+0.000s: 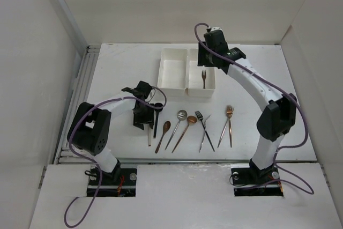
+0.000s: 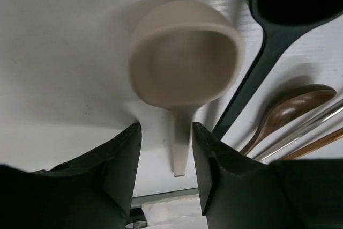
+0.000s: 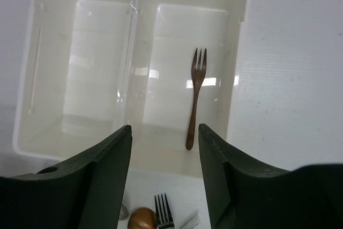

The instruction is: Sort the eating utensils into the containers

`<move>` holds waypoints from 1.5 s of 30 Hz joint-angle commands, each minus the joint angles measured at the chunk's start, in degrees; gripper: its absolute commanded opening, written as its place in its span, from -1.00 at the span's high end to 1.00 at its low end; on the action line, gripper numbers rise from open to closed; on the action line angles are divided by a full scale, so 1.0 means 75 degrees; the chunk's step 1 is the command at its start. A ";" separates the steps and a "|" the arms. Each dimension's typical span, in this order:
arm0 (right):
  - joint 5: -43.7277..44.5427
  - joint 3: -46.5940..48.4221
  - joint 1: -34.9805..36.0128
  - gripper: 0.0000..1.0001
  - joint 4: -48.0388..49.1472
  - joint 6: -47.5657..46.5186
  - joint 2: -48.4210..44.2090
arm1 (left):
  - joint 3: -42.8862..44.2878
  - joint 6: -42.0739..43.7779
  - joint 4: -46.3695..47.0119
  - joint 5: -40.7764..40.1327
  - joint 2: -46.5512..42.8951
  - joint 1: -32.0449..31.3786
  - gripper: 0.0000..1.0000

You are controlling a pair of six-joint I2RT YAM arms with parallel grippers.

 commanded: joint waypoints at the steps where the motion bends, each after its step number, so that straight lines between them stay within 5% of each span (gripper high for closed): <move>1: 0.0276 -0.0525 0.0173 -0.16 0.0242 -0.0086 -0.0884 | -0.0253 -0.0055 0.0009 0.0394 0.0431 -0.0104 0.23; 8: 0.0675 -0.1920 0.0243 -0.11 -0.0074 -0.0086 -0.2396 | -0.0394 -0.0207 0.0151 0.0394 0.0983 0.0482 1.00; 14: 0.0069 -0.3521 0.0034 -0.19 -0.0917 0.0510 -0.3534 | 0.0657 0.0096 -0.0820 -0.0729 0.0142 0.1056 1.00; 18: -0.1210 -0.5382 -0.0901 -0.21 -0.0837 0.1015 -0.4565 | 0.2613 0.0964 -0.1537 -0.1785 -0.0550 0.1057 1.00; 20: -0.1597 -0.5973 -0.1279 -0.21 -0.0742 0.1120 -0.4930 | 0.3855 0.1256 -0.0731 -0.1705 -0.0622 0.0987 1.00; 24: -0.1728 -0.6876 -0.1444 -0.15 -0.0742 0.1367 -0.5071 | 0.6221 0.1259 0.0185 -0.1122 0.0781 0.0553 1.00; 30: -0.2009 -0.7862 -0.1444 -0.04 -0.0473 0.1531 -0.5001 | 0.9854 0.0497 -0.0494 0.0006 0.4321 0.0296 1.00; 37: -0.1845 -0.8365 -0.1444 0.03 -0.0462 0.1906 -0.4931 | 0.8771 0.0496 0.0420 0.0066 0.4746 -0.0196 1.00; 39: -0.1763 -0.8447 -0.1444 0.03 -0.0357 0.1907 -0.4767 | 0.8676 0.0659 0.0420 -0.0075 0.4816 -0.0197 0.72; 42: -0.1600 -0.8519 -0.1444 0.07 -0.0204 0.1907 -0.4229 | 0.8465 0.0730 0.0420 -0.0261 0.4629 -0.0268 -0.03; 45: -0.1424 -0.8344 -0.1444 0.23 -0.0110 0.1907 -0.3935 | 0.8359 0.0731 0.0315 -0.0333 0.4219 -0.0268 -0.17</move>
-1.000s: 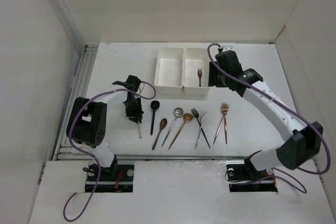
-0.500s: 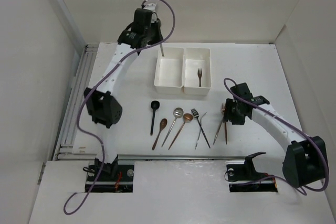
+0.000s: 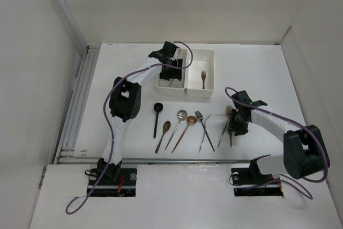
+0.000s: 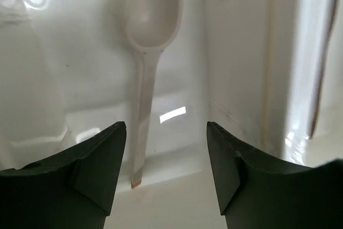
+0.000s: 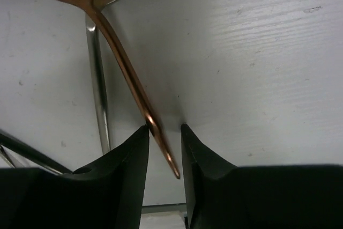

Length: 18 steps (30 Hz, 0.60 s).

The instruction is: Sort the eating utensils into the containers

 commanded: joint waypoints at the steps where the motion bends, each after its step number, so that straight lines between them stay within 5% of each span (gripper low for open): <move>1: 0.0363 0.0193 -0.0002 0.30 0.0427 0.0138 0.0105 | 0.0048 0.0182 0.0079 -0.0184 -0.1316 0.0076 -0.17; 6: 0.0282 0.0264 -0.0002 0.61 0.0684 -0.0166 0.0701 | 0.0026 0.0685 -0.0494 -0.0325 -0.2194 0.0158 -0.17; 8: 0.0352 0.0333 -0.0002 0.97 0.0766 -0.0284 0.0795 | -0.0173 0.0897 -0.0753 -0.0325 -0.2475 0.0158 -0.15; 12: 0.0808 0.0544 -0.0002 1.00 0.0429 -0.0284 0.0436 | -0.1355 0.1612 -0.1361 0.0002 -0.3644 0.0158 -0.03; 18: 0.2413 0.1702 -0.0002 1.00 -0.0615 -0.0365 -0.1229 | -0.4694 0.2175 -0.1598 0.0553 -0.4936 -0.0227 -0.03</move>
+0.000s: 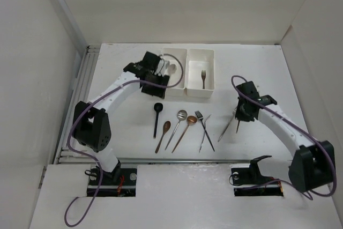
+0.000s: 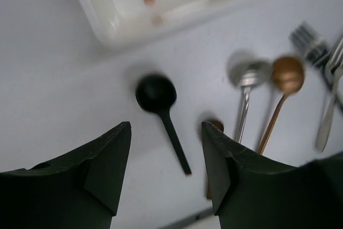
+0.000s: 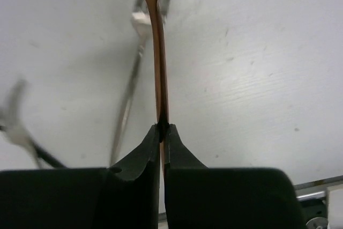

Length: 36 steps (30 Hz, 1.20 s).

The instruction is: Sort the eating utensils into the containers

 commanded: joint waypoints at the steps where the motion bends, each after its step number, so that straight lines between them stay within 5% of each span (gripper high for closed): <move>1: 0.1121 0.1139 -0.0008 1.00 -0.0342 -0.0290 -0.1075 | -0.1705 0.0526 -0.0500 0.0417 -0.0425 -0.0318 -0.03; 9: 0.1203 0.3118 0.0495 1.00 0.0417 -0.1578 -0.0459 | -0.3046 0.0363 0.0181 0.0417 -0.0427 -0.0659 -0.10; 17: -0.0352 0.6444 0.1117 1.00 0.2293 -0.1932 0.3664 | -0.3422 0.0035 0.0919 0.0265 0.0134 -0.0659 -0.04; 23: -0.0660 0.7257 0.1117 1.00 0.2224 -0.1744 0.5611 | -0.3972 -0.0129 0.1282 0.0429 0.0205 -0.0659 0.05; 25: -0.0765 0.7420 0.1188 0.72 0.2131 -0.1744 0.5753 | -0.4043 -0.0223 0.1353 0.0335 0.0287 -0.0589 0.09; 27: -0.0941 0.7515 0.1188 0.09 0.2130 -0.1814 0.5754 | -0.4126 -0.0294 0.1435 0.0335 0.0521 -0.0589 0.32; 28: -0.0942 0.7585 0.1269 -0.02 0.2060 -0.1919 0.5754 | -0.4126 -0.0294 0.1435 0.0335 0.0661 -0.0496 0.48; 30: -0.0942 0.7586 0.1339 -0.16 0.1977 -0.2013 0.5591 | -0.4043 -0.0294 0.1435 0.0416 0.1165 -0.0391 1.00; 36: -0.0263 0.7318 0.1492 -0.33 0.1638 -0.2178 0.4282 | -0.3563 -0.0294 0.0711 0.0241 0.1180 0.0090 1.00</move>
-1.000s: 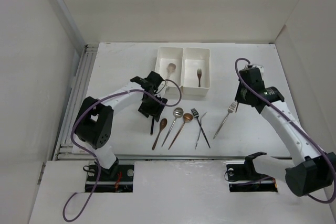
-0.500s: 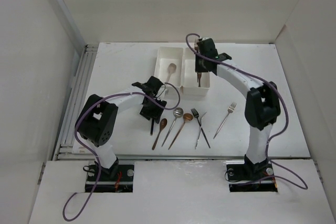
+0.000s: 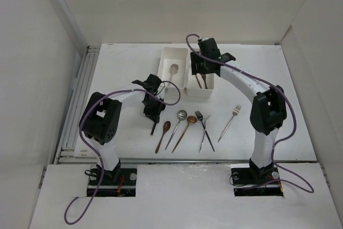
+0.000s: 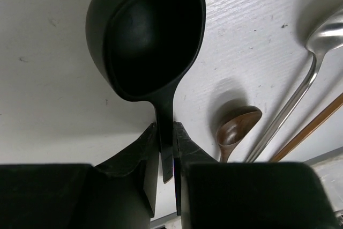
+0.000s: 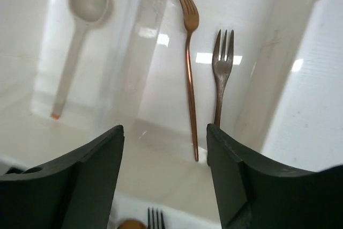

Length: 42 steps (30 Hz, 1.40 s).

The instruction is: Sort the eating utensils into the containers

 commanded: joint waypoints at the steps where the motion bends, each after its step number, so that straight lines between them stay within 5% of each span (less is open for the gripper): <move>1: 0.0486 0.0040 0.0126 -0.38 -0.0070 0.0111 -0.1491 | -0.0337 0.0177 -0.0293 -0.0607 0.0311 0.0286 1.00; 6: 0.0663 -0.1748 0.0033 -0.65 -0.0235 0.1085 -0.3202 | 0.0493 0.0926 -0.1194 -0.0573 -0.1119 0.0287 1.00; 12: 0.0523 -0.3849 -0.0366 -0.68 -0.0879 0.2292 -0.4446 | 0.2133 0.0976 -0.2052 0.0622 -0.1707 -0.0088 1.00; 18: 0.0149 -0.5772 -0.0916 -0.63 -0.0587 0.2915 -0.4553 | 0.5235 0.0635 0.0097 -0.0265 -0.0001 0.0226 1.00; 21: 0.0148 -0.5950 -0.0988 -0.58 -0.0504 0.2915 -0.4192 | 0.5906 0.0635 0.1062 -0.0595 0.0890 0.0310 1.00; 26: 0.0031 -0.6359 -0.0988 -0.56 -0.0423 0.2985 -0.3745 | 0.6424 -0.0031 0.0949 -0.1062 0.2053 0.0310 1.00; 34: 0.0311 -0.6583 -0.0988 -0.35 -0.0141 0.3162 -0.3474 | 0.5933 -0.0314 0.0796 -0.1157 0.2489 0.0310 0.41; 36: 0.0312 -0.6513 -0.1058 -0.33 -0.0235 0.3091 -0.3335 | 0.5851 -0.0384 0.0715 -0.1239 0.2488 0.0310 0.12; 42: 0.0077 -0.6371 -0.1140 -0.02 -0.0305 0.3091 -0.3158 | 0.7278 -0.0501 -0.0585 -0.1239 0.2150 0.0310 -0.16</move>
